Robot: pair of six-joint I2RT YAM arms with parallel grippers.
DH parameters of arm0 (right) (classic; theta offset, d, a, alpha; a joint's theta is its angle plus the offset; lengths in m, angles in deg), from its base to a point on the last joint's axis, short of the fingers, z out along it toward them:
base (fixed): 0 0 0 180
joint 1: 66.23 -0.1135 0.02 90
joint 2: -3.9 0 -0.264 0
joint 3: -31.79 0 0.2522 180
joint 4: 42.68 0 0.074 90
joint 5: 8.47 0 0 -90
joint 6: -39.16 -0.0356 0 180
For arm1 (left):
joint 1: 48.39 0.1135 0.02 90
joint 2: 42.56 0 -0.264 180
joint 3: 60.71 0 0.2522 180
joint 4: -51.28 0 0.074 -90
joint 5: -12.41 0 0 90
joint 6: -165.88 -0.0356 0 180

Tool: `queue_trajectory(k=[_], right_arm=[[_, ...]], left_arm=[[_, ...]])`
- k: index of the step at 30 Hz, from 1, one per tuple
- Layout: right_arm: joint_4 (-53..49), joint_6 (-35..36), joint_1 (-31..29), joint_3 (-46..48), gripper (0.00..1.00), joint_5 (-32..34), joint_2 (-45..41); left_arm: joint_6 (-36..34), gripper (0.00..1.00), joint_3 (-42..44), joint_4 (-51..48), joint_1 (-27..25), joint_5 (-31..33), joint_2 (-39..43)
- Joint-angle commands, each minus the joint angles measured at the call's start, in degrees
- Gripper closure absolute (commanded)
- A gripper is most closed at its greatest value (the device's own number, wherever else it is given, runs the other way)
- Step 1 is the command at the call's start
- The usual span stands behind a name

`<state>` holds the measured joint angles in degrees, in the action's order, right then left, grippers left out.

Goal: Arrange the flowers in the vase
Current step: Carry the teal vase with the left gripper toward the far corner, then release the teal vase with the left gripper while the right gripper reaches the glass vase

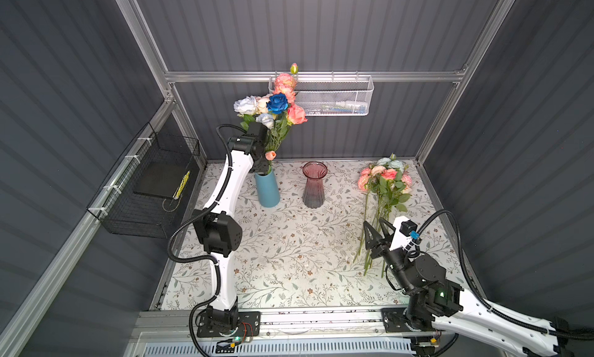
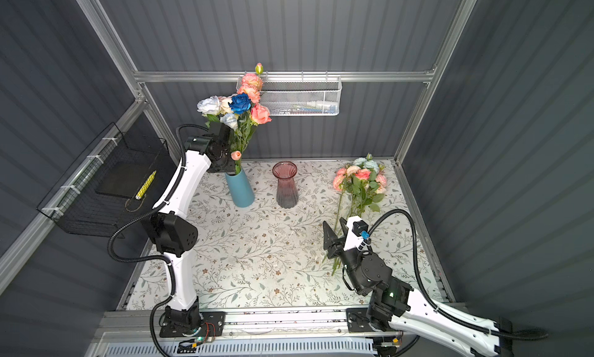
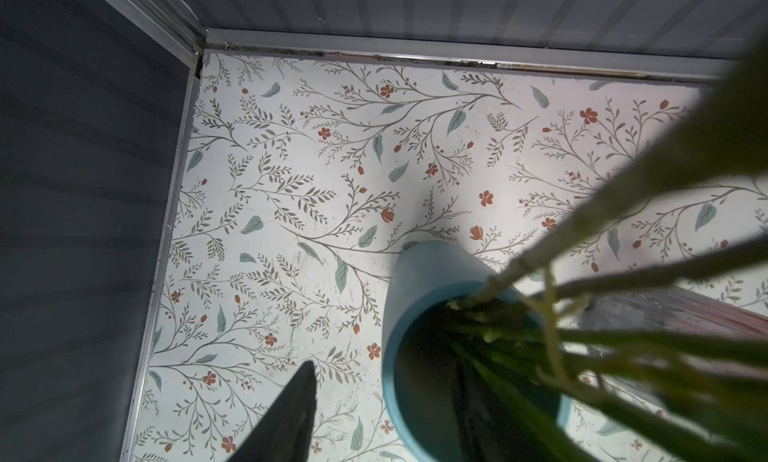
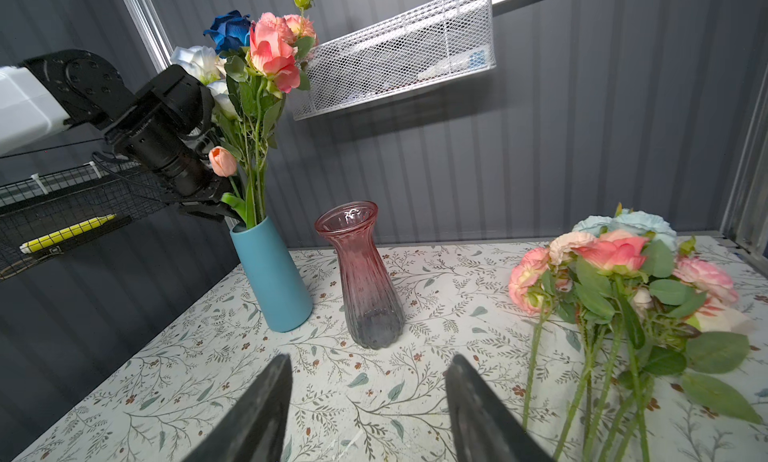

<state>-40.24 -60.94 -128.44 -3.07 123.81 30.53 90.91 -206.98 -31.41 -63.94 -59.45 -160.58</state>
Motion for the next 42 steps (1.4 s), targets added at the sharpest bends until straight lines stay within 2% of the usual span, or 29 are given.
queue_trajectory(k=[1,4,9,12,17,20,22,24,27,29,32,36,42], right_arm=[[0.5,-0.6,0.3,-1.4,0.38,-0.1,0.5],[0.7,-1.1,0.3,-1.5,0.37,-0.2,1.1],[1.1,-1.5,0.6,-2.3,0.36,-0.8,3.0],[1.2,-1.7,0.9,-3.2,0.36,-1.4,4.7],[1.2,-2.5,1.1,-4.4,0.35,-2.1,7.4],[0.6,-3.4,1.2,-4.9,0.35,-2.6,7.7],[0.7,-3.6,1.2,-4.9,0.35,-3.0,7.8],[0.4,-4.0,1.8,-5.6,0.33,-4.2,8.6],[-7.2,-11.1,9.3,-11.3,0.32,-14.2,12.9],[-11.5,-17.6,19.2,-16.1,0.32,-27.8,18.2],[-13.1,-18.4,26.6,-23.8,0.31,-39.5,28.9],[-15.6,-17.8,29.9,-36.0,0.3,-44.5,43.3],[-19.8,-20.5,34.7,-52.8,0.31,-47.7,61.4]], left_arm=[[0.5,0.45,1.8,1.3,0.3,1.6,7.9],[1.5,0.45,9.1,5.1,0.3,3.0,15.6],[4.2,0.41,26.3,14.7,0.3,2.2,30.1],[3.5,0.4,32.0,17.6,0.3,1.9,32.3],[1.6,0.42,27.6,14.8,0.9,1.1,25.2],[-0.1,0.49,22.5,11.3,1.3,4.9,21.3],[0.8,0.46,22.4,9.7,1.7,5.1,21.4],[2.4,0.38,27.1,14.7,1.8,4.1,25.1],[4.6,0.22,37.3,25.2,1.9,0.5,33.9],[5.9,0.13,41.7,29.6,1.9,-3.0,38.6],[7.6,0.02,46.5,33.1,1.8,-6.3,44.5],[10.4,0.0,56.4,39.2,1.9,-11.0,53.3],[15.5,0.0,71.7,48.7,1.8,-23.6,64.1]])
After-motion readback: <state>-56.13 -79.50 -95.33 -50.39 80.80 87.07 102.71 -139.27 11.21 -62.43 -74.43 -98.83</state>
